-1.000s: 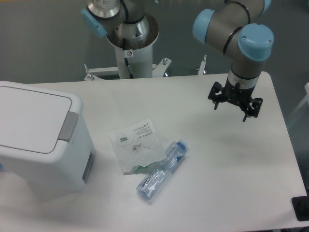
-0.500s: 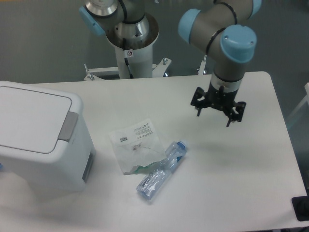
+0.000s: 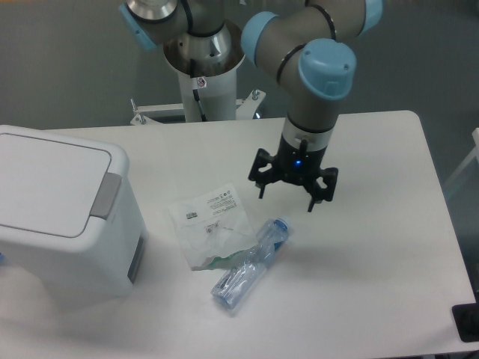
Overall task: Open the trash can
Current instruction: 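Move the gripper toward the white trash can's lid edge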
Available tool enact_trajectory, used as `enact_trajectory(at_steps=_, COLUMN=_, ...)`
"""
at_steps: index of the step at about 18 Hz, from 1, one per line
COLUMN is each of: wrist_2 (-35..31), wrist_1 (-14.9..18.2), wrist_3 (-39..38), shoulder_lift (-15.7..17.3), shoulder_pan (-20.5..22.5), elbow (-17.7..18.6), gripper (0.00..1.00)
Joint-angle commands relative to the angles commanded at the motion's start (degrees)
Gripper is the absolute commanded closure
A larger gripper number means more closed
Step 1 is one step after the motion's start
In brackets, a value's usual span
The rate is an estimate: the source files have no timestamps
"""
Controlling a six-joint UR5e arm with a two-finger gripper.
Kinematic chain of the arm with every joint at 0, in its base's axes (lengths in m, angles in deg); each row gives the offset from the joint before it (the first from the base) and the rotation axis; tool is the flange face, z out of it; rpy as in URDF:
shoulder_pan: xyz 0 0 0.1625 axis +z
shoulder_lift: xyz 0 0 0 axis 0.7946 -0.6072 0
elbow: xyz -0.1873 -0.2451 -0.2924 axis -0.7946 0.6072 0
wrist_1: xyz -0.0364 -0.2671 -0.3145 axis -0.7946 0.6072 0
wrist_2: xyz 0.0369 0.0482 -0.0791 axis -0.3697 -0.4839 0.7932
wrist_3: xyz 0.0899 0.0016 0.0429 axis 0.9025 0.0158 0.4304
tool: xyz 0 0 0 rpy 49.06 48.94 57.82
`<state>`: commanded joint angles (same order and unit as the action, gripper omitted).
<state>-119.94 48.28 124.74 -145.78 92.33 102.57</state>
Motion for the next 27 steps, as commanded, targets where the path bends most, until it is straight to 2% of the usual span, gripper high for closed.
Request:
enact_trajectory(at_steps=4, wrist_2=3.9, wrist_1=-0.3, wrist_3=-15.5, shoulder_lift=0.1, shoulder_pan=-1.8, elbow=-1.5, gripper=0.00)
enact_trajectory(at_steps=8, wrist_2=9.8, wrist_1=-0.5, wrist_3=-20.0, shoulder_lift=1.1, shoulder_pan=-3.6, elbow=-2.8, gripper=0.00)
enact_trajectory(at_steps=11, wrist_2=11.2, wrist_1=-0.6, wrist_3=-27.0, shoulder_lift=1.6, shoulder_pan=-6.1, elbow=-3.6, gripper=0.00)
enact_trajectory(at_steps=13, wrist_2=11.2, wrist_1=-0.6, wrist_3=-28.1, shoulder_lift=1.6, shoulder_pan=-8.8, elbow=-3.9, gripper=0.00)
enact_trajectory(at_steps=17, wrist_2=11.9, wrist_1=-0.7, wrist_3=-28.1, shoulder_lift=1.8, shoulder_pan=-11.3, elbow=-4.1, gripper=0.00)
enact_trajectory(at_steps=20, wrist_2=12.8, wrist_1=-0.7, wrist_3=-28.1, shoulder_lift=3.3, shoulder_pan=-12.3, elbow=-4.1, gripper=0.00)
enact_trajectory(at_steps=27, wrist_2=13.1, wrist_1=-0.7, wrist_3=-28.3, shoulder_lift=3.4, shoulder_pan=-13.3, elbow=-3.9, gripper=0.00)
